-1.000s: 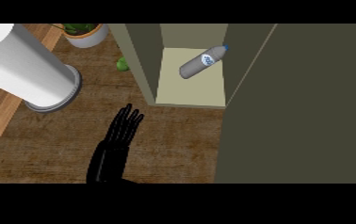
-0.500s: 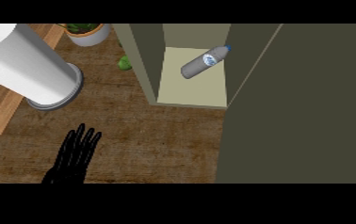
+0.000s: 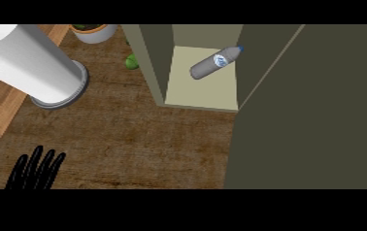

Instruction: Pick up the bottled water, place it into the cabinet and close the cabinet

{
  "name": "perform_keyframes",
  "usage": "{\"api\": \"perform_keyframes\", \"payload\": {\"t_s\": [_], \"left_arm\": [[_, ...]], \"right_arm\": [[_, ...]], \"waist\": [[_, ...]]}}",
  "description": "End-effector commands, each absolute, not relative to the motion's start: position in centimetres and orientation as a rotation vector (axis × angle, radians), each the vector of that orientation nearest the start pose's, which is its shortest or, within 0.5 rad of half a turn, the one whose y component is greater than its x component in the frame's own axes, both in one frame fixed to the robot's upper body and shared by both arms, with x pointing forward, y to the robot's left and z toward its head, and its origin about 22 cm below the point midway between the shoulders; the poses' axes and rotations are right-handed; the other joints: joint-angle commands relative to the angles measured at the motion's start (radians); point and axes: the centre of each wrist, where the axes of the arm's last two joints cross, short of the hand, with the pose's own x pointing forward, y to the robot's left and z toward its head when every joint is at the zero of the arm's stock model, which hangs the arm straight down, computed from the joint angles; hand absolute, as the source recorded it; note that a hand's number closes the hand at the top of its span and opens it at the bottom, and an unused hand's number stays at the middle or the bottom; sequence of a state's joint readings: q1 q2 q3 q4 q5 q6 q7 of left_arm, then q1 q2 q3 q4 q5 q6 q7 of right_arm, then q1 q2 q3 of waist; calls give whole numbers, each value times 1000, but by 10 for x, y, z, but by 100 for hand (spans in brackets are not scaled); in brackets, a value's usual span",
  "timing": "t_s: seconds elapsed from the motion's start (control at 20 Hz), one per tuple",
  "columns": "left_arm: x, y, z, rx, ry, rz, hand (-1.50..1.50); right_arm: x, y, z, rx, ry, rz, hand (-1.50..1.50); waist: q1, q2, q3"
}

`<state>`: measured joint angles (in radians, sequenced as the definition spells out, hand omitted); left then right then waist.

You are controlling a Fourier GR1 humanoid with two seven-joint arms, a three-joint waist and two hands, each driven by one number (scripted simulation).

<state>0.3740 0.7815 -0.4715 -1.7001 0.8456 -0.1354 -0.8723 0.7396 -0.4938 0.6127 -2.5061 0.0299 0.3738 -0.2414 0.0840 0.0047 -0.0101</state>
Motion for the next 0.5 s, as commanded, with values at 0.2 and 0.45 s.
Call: {"api": "perform_keyframes", "payload": {"t_s": [0.2, 0.45], "left_arm": [[116, 346, -1, -508, -1853, 51, -150], [119, 359, 7, -491, -1849, 36, -150]], "right_arm": [[70, -184, 145, 757, -1744, 1013, 150], [80, -178, 143, 757, -1700, 1071, 150]], "waist": [[56, 16, -5], [68, 18, -8]]}}
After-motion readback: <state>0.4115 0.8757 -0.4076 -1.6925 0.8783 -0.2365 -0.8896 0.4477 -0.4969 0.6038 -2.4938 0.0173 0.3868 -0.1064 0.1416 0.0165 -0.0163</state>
